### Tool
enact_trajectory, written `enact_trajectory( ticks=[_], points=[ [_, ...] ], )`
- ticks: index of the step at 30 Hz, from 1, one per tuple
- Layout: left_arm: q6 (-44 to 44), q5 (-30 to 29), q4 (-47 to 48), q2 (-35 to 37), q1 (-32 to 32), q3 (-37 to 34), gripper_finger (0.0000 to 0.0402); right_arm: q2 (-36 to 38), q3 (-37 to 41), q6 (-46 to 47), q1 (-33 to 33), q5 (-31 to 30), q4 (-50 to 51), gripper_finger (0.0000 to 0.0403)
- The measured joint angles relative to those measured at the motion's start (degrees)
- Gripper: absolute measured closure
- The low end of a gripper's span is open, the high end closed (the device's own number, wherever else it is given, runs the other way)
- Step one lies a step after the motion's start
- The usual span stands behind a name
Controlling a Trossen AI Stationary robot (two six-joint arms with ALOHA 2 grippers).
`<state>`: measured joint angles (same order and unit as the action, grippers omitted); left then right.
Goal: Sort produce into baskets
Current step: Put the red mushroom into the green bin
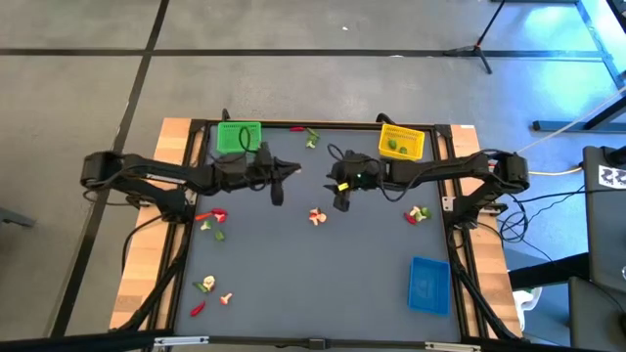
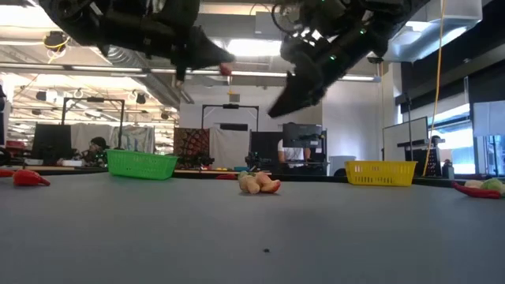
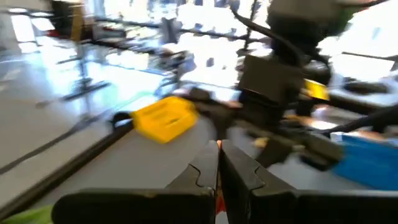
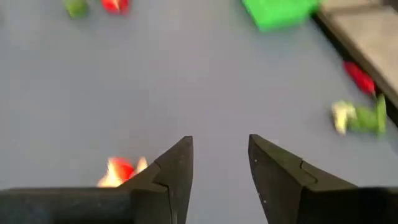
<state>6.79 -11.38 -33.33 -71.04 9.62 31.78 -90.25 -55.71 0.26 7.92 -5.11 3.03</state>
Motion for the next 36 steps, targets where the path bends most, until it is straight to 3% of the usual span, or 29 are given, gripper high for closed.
enact_trajectory(
  ticks=[10, 19, 36],
  points=[
    [1.64, -10.25, 19.48, 11.13, 7.12, -0.04, 0.039, 0.02, 0.07, 2.42, 0.0, -2.47, 12.67, 0.0247],
    [2.12, -18.04, 35.68, 13.9, 17.33, -0.01, 0.0389, 0.02, 0.1, -2.25, 0.0, -1.82, 7.02, 0.0246],
    [1.62, -17.14, 36.59, 9.99, 35.84, -2.84, 0.0389, 0.02, 0.1, -3.64, 0.0, -0.31, 5.77, 0.0246]
  ],
)
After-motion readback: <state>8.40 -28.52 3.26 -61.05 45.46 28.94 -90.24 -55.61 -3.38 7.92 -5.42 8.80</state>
